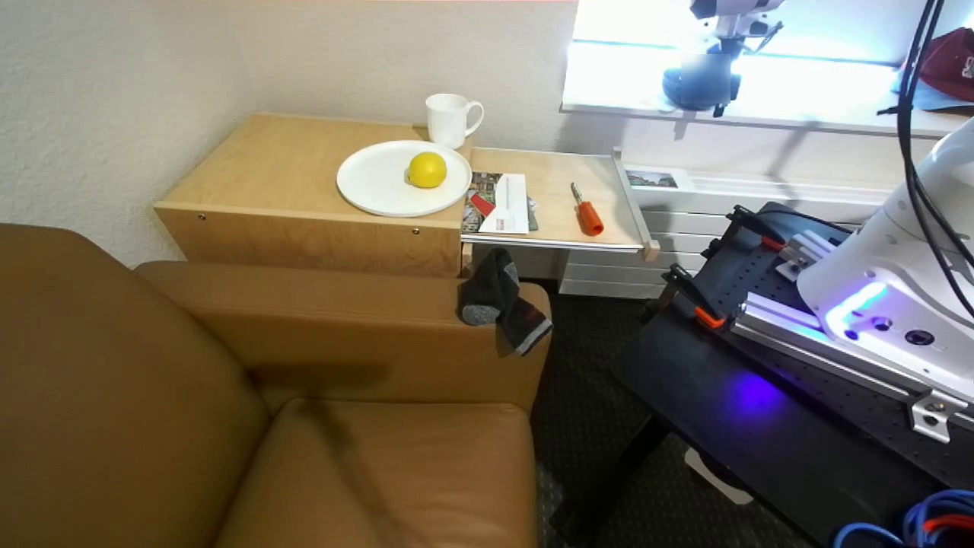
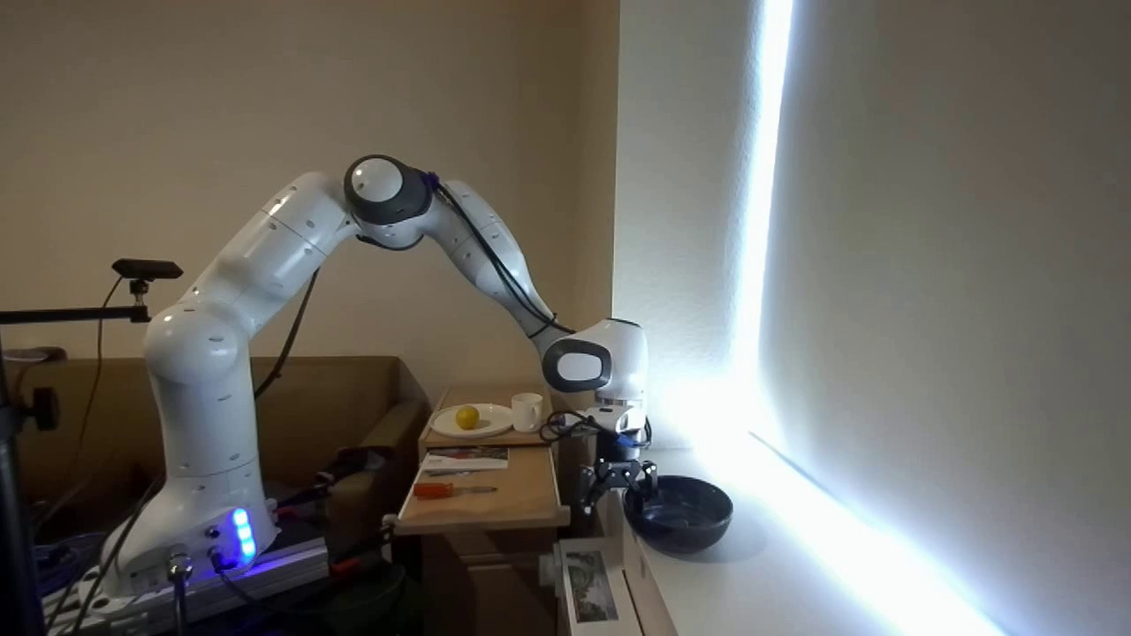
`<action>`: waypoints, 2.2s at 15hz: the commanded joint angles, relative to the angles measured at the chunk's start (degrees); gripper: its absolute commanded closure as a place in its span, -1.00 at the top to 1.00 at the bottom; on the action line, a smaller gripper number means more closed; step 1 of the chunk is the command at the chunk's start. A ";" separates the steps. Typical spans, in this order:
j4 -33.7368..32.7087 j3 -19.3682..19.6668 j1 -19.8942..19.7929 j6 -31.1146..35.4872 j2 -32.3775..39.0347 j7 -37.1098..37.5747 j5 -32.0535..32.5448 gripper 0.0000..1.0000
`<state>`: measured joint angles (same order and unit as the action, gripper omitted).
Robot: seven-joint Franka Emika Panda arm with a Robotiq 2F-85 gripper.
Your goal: Move the black bowl to the edge of the wall
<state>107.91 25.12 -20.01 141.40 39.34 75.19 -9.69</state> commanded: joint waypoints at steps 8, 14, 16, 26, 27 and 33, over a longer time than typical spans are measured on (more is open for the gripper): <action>-3.64 0.48 -1.13 -1.32 2.87 0.53 -0.06 -0.80; -5.18 1.00 -1.31 -1.74 3.77 1.69 0.03 -0.91; -4.81 0.44 -1.12 -1.51 2.87 1.10 -0.19 -0.91; -4.81 -1.51 4.23 -1.61 -1.30 4.12 0.81 -0.91; -4.71 -1.55 4.90 -0.88 -1.54 4.81 1.04 -0.91; -3.94 -2.18 9.07 5.49 -1.43 6.48 1.97 -0.91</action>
<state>103.56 23.45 -11.94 143.56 38.43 80.66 -8.91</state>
